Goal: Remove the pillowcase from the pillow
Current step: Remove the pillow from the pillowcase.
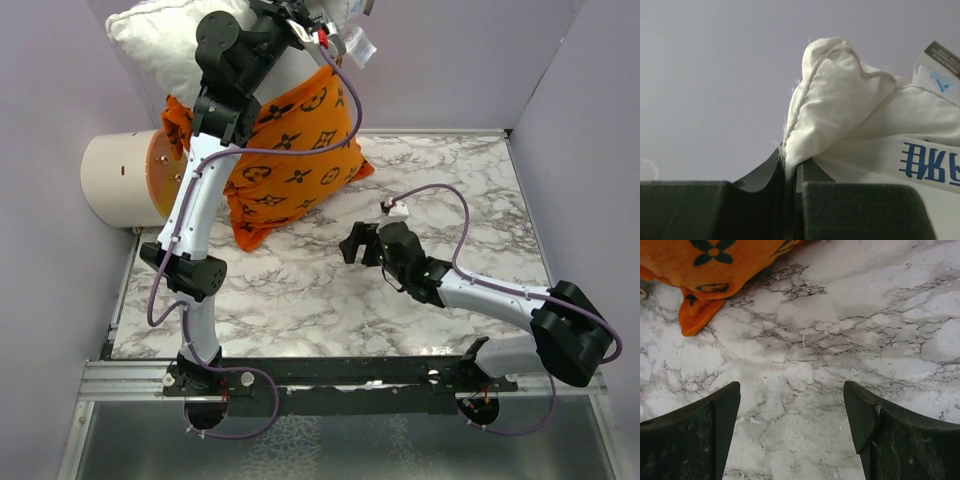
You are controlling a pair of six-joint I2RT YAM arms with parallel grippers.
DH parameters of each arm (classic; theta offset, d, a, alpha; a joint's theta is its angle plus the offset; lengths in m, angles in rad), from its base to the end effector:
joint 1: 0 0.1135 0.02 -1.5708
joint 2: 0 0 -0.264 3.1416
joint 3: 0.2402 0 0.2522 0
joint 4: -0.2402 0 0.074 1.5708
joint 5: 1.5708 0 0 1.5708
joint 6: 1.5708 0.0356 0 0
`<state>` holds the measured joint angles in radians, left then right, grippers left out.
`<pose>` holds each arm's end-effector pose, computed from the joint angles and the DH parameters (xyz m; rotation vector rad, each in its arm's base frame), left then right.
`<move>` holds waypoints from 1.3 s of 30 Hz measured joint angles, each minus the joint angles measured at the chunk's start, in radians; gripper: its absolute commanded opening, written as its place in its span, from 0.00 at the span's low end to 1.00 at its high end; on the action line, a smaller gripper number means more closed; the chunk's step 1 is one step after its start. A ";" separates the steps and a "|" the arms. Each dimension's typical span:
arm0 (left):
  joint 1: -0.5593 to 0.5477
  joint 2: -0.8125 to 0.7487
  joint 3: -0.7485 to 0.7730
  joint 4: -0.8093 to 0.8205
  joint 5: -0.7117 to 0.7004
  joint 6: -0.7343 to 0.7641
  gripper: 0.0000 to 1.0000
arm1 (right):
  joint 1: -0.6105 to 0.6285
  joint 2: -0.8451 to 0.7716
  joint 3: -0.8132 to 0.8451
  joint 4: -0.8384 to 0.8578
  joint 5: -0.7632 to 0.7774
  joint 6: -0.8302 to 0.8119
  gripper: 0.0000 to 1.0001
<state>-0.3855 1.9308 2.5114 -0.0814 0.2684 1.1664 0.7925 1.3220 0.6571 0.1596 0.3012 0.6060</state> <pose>0.3486 -0.1516 0.5970 0.9314 0.5987 0.5573 0.2036 0.1915 0.2132 -0.0084 2.0977 0.5503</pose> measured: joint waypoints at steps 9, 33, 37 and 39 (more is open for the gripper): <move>-0.079 0.048 0.029 0.115 0.033 0.115 0.00 | 0.014 0.000 -0.002 0.037 0.006 0.002 0.84; 0.038 0.064 -0.003 -0.095 -0.296 0.261 0.00 | 0.179 0.433 0.277 0.041 0.074 -0.011 0.85; 0.082 0.064 -0.015 -0.129 -0.337 0.248 0.00 | 0.180 0.527 0.396 0.023 0.130 -0.039 0.85; 0.090 0.064 -0.025 -0.131 -0.348 0.240 0.00 | 0.180 0.585 0.457 0.020 0.156 -0.060 0.85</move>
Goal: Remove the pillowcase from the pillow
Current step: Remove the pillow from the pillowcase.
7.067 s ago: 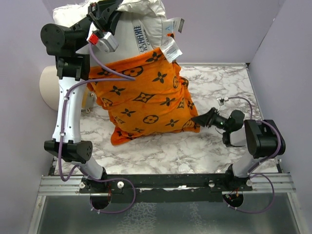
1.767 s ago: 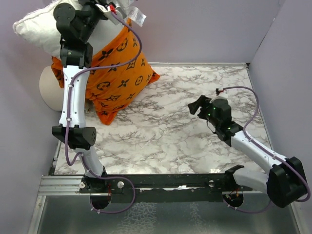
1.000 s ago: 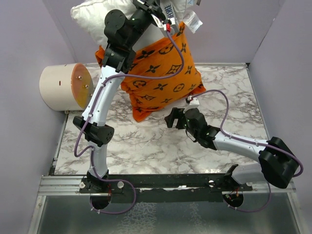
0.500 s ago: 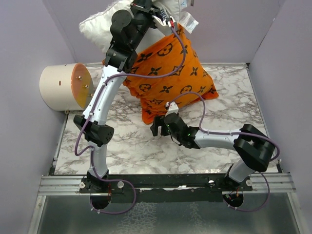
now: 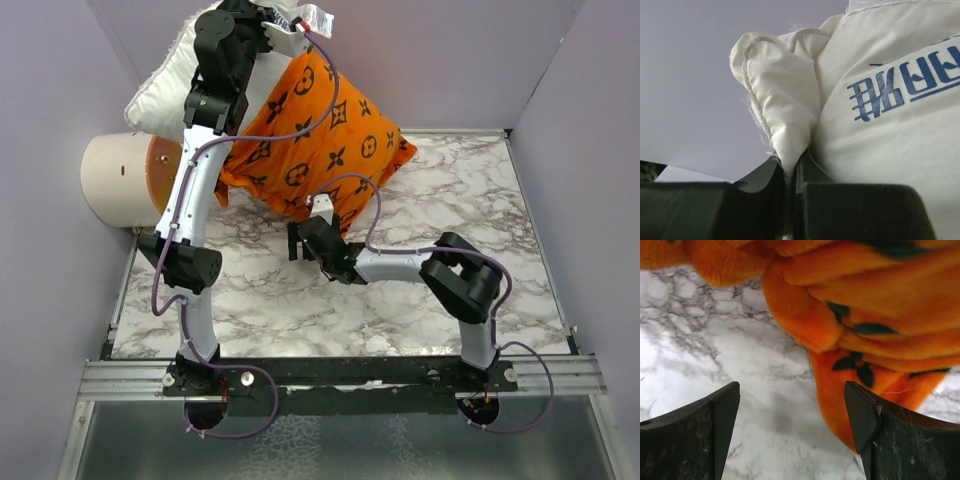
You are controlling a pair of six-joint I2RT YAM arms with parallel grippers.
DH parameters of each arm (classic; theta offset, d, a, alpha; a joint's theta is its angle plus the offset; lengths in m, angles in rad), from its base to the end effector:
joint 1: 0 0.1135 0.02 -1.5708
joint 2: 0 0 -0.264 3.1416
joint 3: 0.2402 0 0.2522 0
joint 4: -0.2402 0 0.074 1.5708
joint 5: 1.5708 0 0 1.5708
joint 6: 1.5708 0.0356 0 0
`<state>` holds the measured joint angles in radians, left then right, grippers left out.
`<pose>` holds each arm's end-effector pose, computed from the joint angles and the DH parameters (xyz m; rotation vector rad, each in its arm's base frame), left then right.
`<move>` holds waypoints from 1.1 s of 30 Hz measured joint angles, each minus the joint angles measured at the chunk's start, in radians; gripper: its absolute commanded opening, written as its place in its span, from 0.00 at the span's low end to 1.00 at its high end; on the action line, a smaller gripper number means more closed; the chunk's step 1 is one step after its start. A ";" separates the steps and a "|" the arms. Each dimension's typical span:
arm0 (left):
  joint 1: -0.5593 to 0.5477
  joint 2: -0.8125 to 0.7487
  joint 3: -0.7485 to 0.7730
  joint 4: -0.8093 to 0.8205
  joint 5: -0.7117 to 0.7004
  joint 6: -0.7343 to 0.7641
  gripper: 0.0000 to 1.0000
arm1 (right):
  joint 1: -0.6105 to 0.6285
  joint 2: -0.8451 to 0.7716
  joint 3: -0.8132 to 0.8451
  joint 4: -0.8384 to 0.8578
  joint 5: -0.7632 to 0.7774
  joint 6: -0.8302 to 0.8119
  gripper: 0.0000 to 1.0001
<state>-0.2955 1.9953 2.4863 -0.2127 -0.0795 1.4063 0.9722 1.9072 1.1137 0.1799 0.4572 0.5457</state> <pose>0.4043 -0.1201 0.5526 0.9744 0.9497 0.9957 0.2431 0.3285 0.1692 -0.1990 2.1305 0.3999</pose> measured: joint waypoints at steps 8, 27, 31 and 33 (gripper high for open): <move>0.008 -0.001 -0.004 -0.019 0.002 -0.028 0.00 | -0.026 0.187 0.145 -0.073 0.109 -0.081 0.85; 0.014 -0.032 0.003 -0.129 0.054 -0.088 0.00 | -0.106 0.261 0.256 -0.135 0.269 -0.079 0.03; 0.015 -0.034 0.003 -0.145 0.056 -0.095 0.00 | -0.132 0.248 0.238 -0.155 0.271 -0.007 0.01; 0.019 -0.034 0.003 -0.148 0.057 -0.099 0.00 | -0.151 0.191 0.152 -0.132 0.265 0.032 0.01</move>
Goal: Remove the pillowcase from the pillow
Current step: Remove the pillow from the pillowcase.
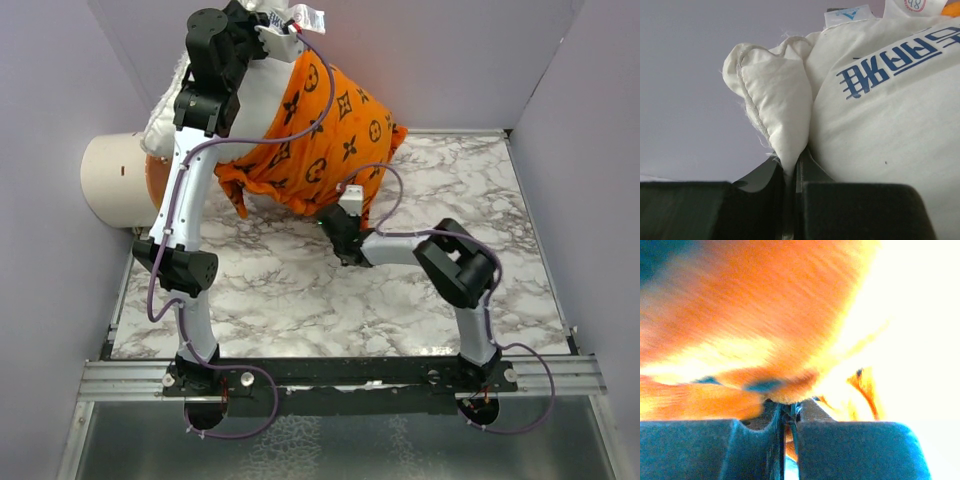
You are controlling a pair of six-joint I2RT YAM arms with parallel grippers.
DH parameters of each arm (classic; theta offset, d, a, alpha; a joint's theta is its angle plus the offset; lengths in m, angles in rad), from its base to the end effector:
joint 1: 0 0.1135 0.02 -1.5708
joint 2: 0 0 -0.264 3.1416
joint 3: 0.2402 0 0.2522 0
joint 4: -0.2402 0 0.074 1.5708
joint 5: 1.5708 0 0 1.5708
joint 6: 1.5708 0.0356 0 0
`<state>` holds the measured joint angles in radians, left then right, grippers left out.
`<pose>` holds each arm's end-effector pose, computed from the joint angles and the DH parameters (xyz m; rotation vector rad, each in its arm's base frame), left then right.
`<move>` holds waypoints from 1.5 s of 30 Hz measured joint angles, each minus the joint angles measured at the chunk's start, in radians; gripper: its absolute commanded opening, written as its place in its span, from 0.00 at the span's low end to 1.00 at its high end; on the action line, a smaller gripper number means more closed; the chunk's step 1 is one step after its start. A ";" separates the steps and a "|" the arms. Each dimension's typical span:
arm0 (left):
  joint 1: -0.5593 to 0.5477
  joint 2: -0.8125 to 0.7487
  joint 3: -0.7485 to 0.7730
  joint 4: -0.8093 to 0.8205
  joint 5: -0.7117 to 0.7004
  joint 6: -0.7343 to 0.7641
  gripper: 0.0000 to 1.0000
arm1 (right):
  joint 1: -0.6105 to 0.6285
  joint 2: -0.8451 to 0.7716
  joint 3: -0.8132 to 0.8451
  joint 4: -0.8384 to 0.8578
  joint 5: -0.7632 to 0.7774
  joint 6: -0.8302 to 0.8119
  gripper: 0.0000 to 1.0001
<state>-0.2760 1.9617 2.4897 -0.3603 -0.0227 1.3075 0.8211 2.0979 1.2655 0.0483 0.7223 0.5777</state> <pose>0.3947 -0.1110 0.5511 1.0250 1.0396 0.8665 0.3125 0.3011 0.1298 0.0719 2.1283 -0.0461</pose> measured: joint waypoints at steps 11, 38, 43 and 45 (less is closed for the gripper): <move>0.071 0.062 0.035 -0.006 0.050 -0.037 0.00 | -0.201 -0.497 -0.591 0.100 -0.091 0.268 0.01; 0.428 0.170 0.063 0.108 0.205 -0.085 0.00 | -0.908 -1.009 -0.935 0.043 -0.506 0.472 0.44; 0.349 0.091 -0.019 0.115 0.188 -0.087 0.00 | -0.637 -0.964 -0.849 0.178 -0.480 0.245 0.81; 0.311 0.081 -0.005 0.116 0.183 -0.087 0.00 | -0.525 -0.925 -0.805 0.246 -0.459 0.147 0.90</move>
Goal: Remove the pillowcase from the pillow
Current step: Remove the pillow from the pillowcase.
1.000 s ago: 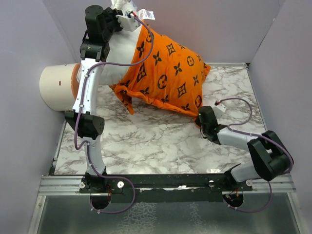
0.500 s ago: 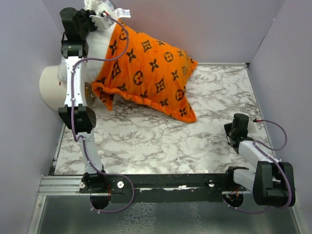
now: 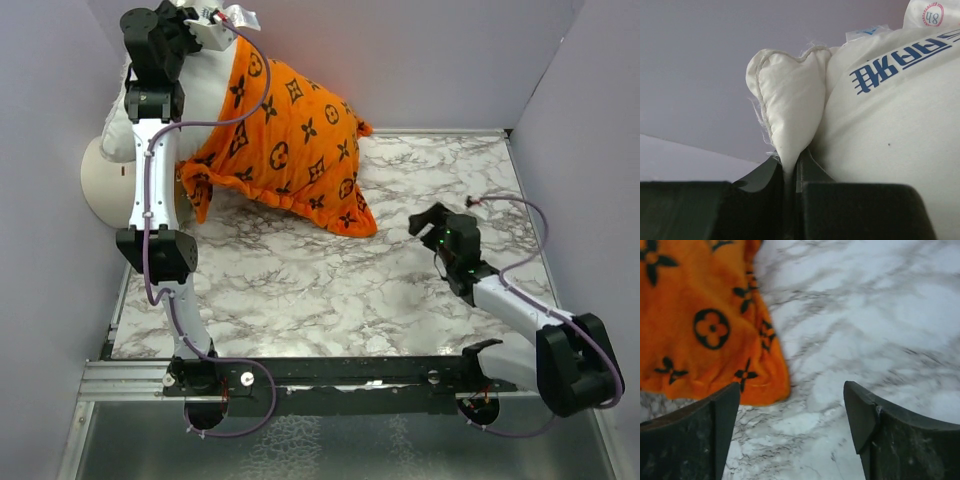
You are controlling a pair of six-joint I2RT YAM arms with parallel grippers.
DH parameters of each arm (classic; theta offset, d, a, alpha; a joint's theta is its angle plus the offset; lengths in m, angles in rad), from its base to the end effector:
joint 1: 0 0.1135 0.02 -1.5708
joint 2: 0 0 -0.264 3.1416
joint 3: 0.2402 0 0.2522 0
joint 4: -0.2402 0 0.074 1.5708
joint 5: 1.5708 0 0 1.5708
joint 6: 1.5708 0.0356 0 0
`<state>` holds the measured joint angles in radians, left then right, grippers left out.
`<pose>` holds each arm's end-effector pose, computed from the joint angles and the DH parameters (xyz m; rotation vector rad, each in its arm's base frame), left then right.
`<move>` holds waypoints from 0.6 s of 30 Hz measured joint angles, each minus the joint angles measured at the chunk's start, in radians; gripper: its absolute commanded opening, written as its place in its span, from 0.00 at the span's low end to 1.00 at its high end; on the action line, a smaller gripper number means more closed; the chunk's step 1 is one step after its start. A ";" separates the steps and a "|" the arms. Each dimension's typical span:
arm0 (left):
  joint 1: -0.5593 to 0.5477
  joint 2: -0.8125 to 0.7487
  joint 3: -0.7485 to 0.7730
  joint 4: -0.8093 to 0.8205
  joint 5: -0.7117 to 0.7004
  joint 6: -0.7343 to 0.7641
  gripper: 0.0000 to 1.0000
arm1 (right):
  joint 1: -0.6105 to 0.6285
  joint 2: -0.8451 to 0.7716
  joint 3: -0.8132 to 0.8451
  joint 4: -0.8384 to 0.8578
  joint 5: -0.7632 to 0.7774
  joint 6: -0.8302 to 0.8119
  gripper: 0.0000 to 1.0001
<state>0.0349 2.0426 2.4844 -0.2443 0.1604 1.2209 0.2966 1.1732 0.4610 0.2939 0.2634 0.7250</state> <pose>0.4427 0.0098 0.5290 0.9177 1.1102 0.9340 0.2336 0.0617 0.1982 0.5900 1.9068 0.4019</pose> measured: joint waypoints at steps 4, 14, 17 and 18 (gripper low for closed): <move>-0.036 -0.014 0.013 0.000 -0.001 0.003 0.00 | 0.198 0.174 0.139 0.131 0.021 -0.256 1.00; -0.026 -0.015 0.014 -0.030 -0.008 0.014 0.00 | 0.415 0.665 0.483 0.146 0.019 -0.626 1.00; -0.027 -0.015 0.014 -0.030 -0.008 0.016 0.00 | 0.418 0.741 0.542 0.112 0.026 -0.652 1.00; -0.027 -0.015 0.014 -0.030 -0.008 0.017 0.00 | 0.418 0.758 0.558 0.103 0.032 -0.657 1.00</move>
<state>0.0078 2.0274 2.4981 -0.2741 0.1524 1.2377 0.7143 1.9308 1.0195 0.3969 0.2951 0.0685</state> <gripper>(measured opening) 0.077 0.999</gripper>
